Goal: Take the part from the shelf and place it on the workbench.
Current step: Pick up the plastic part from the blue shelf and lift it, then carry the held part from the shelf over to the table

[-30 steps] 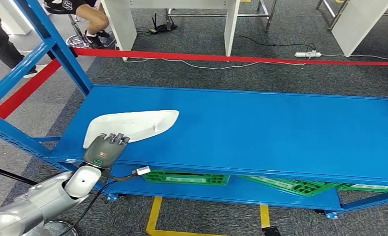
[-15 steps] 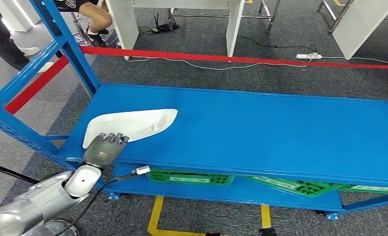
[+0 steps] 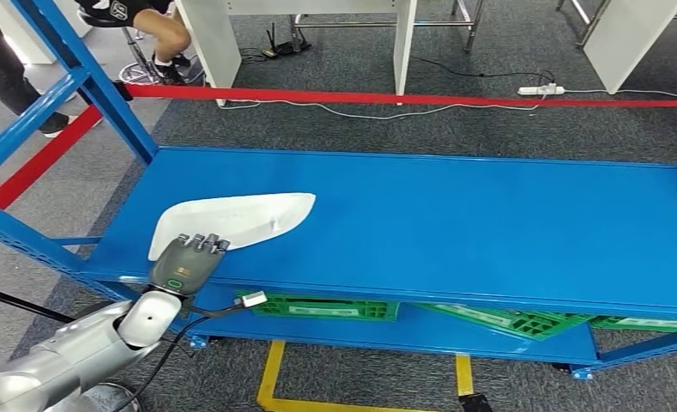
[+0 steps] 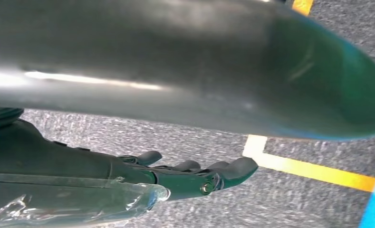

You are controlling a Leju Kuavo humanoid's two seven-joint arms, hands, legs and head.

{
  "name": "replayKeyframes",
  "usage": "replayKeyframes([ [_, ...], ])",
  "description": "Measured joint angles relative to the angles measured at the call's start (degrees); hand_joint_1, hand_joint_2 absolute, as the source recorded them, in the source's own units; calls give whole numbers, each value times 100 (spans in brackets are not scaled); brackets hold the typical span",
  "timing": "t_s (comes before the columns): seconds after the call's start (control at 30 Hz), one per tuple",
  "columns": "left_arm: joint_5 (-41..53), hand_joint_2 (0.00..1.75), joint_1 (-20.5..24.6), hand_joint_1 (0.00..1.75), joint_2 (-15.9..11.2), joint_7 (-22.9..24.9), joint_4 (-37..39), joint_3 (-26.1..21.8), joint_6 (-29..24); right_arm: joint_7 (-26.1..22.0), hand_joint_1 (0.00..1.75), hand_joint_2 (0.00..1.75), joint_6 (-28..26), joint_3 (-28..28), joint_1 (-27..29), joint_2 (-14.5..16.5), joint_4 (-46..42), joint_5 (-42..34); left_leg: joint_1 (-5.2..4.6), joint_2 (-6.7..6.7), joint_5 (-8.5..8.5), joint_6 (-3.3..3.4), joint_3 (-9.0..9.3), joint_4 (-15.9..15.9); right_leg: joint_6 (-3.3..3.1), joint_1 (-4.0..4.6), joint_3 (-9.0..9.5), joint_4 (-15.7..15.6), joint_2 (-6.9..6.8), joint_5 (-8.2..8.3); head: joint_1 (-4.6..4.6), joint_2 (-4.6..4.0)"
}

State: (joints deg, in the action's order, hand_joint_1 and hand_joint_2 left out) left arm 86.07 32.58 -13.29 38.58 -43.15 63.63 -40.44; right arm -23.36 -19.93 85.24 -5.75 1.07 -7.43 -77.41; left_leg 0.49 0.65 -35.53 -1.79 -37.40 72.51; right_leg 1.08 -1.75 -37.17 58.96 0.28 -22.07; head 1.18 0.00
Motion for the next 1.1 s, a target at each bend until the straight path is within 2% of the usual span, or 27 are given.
replayKeyframes([
  [0.03, 0, 175, 7, 175, -1, 9, 0, 15, 0, -2, 0, 0, 2, 1, 2, 0, 0, -2, 11, -1, 75, -5, 54, -34, 11, -5, -40, 1, 2, 37, 1, 0],
  [0.07, 0, 175, 19, 175, -1, 14, 0, 27, 0, -5, 0, 0, 5, 2, 2, 0, 0, -3, 27, -2, 237, -13, 214, -277, 33, -14, -78, 2, 5, 74, 1, 0],
  [0.13, 0, 175, 56, 175, 9, 15, 0, 47, 0, -11, 0, 0, 13, 2, -5, -4, 2, -6, 61, -2, 534, -49, 677, -1041, 104, -22, -144, 8, 16, 148, -9, 0],
  [0.17, 0, 175, 71, 175, 16, 15, 0, 56, 0, -14, 0, 0, 14, 3, -10, -7, 3, -8, 66, 10, 607, -47, 832, -1323, 150, -14, -168, 2, 22, 192, -13, 0],
  [0.2, 0, 175, 80, 175, 22, 15, 0, 66, 0, -15, 0, 0, 14, 3, -12, -9, 5, -11, 64, 23, 626, -36, 900, -1479, 196, -5, -186, -11, 28, 244, -20, 0],
  [0.23, 0, 175, 81, 175, 28, 15, 0, 78, 0, -15, 0, 0, 13, 4, -8, -12, 7, -15, 50, 37, 630, -2, 886, -1520, 240, 0, -198, -41, 32, 304, -21, 0],
  [0.3, 0, 175, 72, 175, 38, 15, 0, 106, 0, -16, 0, 0, 13, 5, 13, -10, 7, -19, 40, 32, 714, 110, 786, -1511, 317, -17, -225, -99, 32, 383, -16, 0],
  [0.33, 0, 175, 70, 175, 42, 15, 0, 119, 0, -16, 0, 0, 13, 6, 27, -10, 7, -20, 37, 23, 767, 169, 740, -1513, 339, -21, -265, -51, 21, 298, -7, 0],
  [0.37, 0, 175, 71, 175, 44, 15, 0, 127, 1, -16, 0, 0, 13, 7, 37, -10, 7, -21, 36, 13, 824, 224, 688, -1518, 349, -18, -335, 126, 10, 107, -1, 0],
  [0.43, 0, 175, 71, 175, 42, 15, 0, 136, 2, -16, 0, 0, 13, 9, 43, -10, 7, -22, 8, 3, 929, 293, 574, -1516, 341, 8, -545, 858, -8, -466, 21, 0],
  [0.47, 0, 175, 70, 175, 44, 15, 0, 143, 2, -16, 0, 0, 13, 9, 40, -9, 7, -22, -14, 0, 980, 312, 510, -1514, 332, 23, -634, 1270, -8, -690, 26, 0],
  [0.5, 0, 175, 69, 175, 46, 15, 0, 150, 2, -16, 0, 0, 14, 9, 36, -9, 7, -22, -36, -2, 1028, 323, 449, -1511, 316, 41, -664, 1557, -7, -806, 28, 0],
  [0.53, 0, 175, 69, 175, 48, 15, 0, 155, 2, -16, 0, 0, 14, 9, 34, -9, 7, -23, -56, -2, 1073, 327, 393, -1510, 290, 63, -591, 1637, -7, -808, 28, 0],
  [0.57, 0, 175, 71, 175, 49, 16, 0, 158, 2, -16, 0, 0, 14, 9, 33, -9, 7, -23, -71, -2, 1115, 327, 343, -1508, 253, 89, -401, 1487, -5, -722, 29, 0],
  [0.6, 0, 175, 75, 175, 49, 16, 0, 159, 2, -16, 0, 0, 13, 9, 29, -9, 7, -24, -82, -1, 1153, 322, 303, -1508, 207, 116, -110, 1136, -3, -604, 29, 0],
  [0.67, 0, 175, 87, 175, 45, 19, 0, 158, 2, -16, 0, 0, 12, 9, 6, -14, 7, -25, -101, -1, 1229, 288, 239, -1504, 117, 163, 474, 329, 8, -537, 24, 0],
  [0.7, 0, 175, 91, 175, 43, 20, 0, 158, 2, -17, 0, 0, 11, 10, -6, -16, 7, -25, -104, -1, 1268, 261, 220, -1503, 90, 181, 635, 74, 15, -552, 24, 0],
  [0.73, 0, 175, 92, 175, 42, 21, 0, 161, 2, -17, 0, 0, 11, 10, -14, -17, 7, -25, -103, -2, 1310, 230, 204, -1504, 70, 194, 690, -34, 21, -579, 21, 0],
  [0.8, 0, 175, 82, 175, 38, 22, 0, 167, 3, -16, 0, 0, 12, 11, -12, -14, 6, -25, -95, 2, 1366, 163, 175, -1509, 18, 190, 640, -73, 18, -495, 25, 0],
  [0.83, 0, 175, 78, 175, 36, 22, 0, 169, 4, -16, 0, 0, 11, 11, -15, -10, 6, -25, -93, 2, 1300, 126, 137, -1471, -24, 178, 600, -91, 11, -439, 19, 0],
  [0.87, 0, 175, 77, 175, 32, 23, 0, 170, 4, -16, 0, 0, 10, 11, -22, -8, 6, -27, -88, 1, 1141, 91, 74, -1346, -61, 161, 544, -114, 3, -373, 15, 0],
  [0.9, 0, 175, 80, 175, 29, 24, 0, 170, 4, -17, 0, 0, 8, 11, -28, -6, 6, -30, -75, -2, 895, 59, -18, -1112, -85, 146, 479, -128, -2, -307, 10, 0],
  [0.97, 0, 175, 78, 175, 25, 26, 0, 172, 4, -18, 0, 0, 7, 11, -24, -9, 7, -38, -48, -4, 381, 5, -231, -384, -98, 137, 309, -128, -5, -176, 5, 0],
  [1.0, 0, 175, 74, 175, 25, 26, 0, 174, 4, -18, 0, 0, 8, 11, -18, -8, 7, -39, -35, -4, 269, -17, -289, -73, -92, 132, 221, -125, -9, -107, 5, 0],
  [1.03, 0, 175, 70, 175, 26, 27, 0, 176, 4, -18, 0, 0, 9, 11, -15, -8, 7, -40, -22, -4, 291, -35, -278, 99, -81, 125, 133, -122, -15, -39, 5, 0],
  [1.07, 0, 175, 72, 175, 26, 28, 0, 177, 4, -18, 0, 0, 9, 11, -16, -7, 7, -42, -9, -5, 428, -52, -177, 79, -65, 114, 50, -118, -21, 26, 5, 0],
  [1.1, 0, 175, 80, 175, 27, 29, 0, 177, 3, -18, 0, 0, 9, 11, -19, -7, 7, -44, 6, -5, 607, -68, 16, -125, -40, 101, -26, -114, -24, 88, 4, 0],
])
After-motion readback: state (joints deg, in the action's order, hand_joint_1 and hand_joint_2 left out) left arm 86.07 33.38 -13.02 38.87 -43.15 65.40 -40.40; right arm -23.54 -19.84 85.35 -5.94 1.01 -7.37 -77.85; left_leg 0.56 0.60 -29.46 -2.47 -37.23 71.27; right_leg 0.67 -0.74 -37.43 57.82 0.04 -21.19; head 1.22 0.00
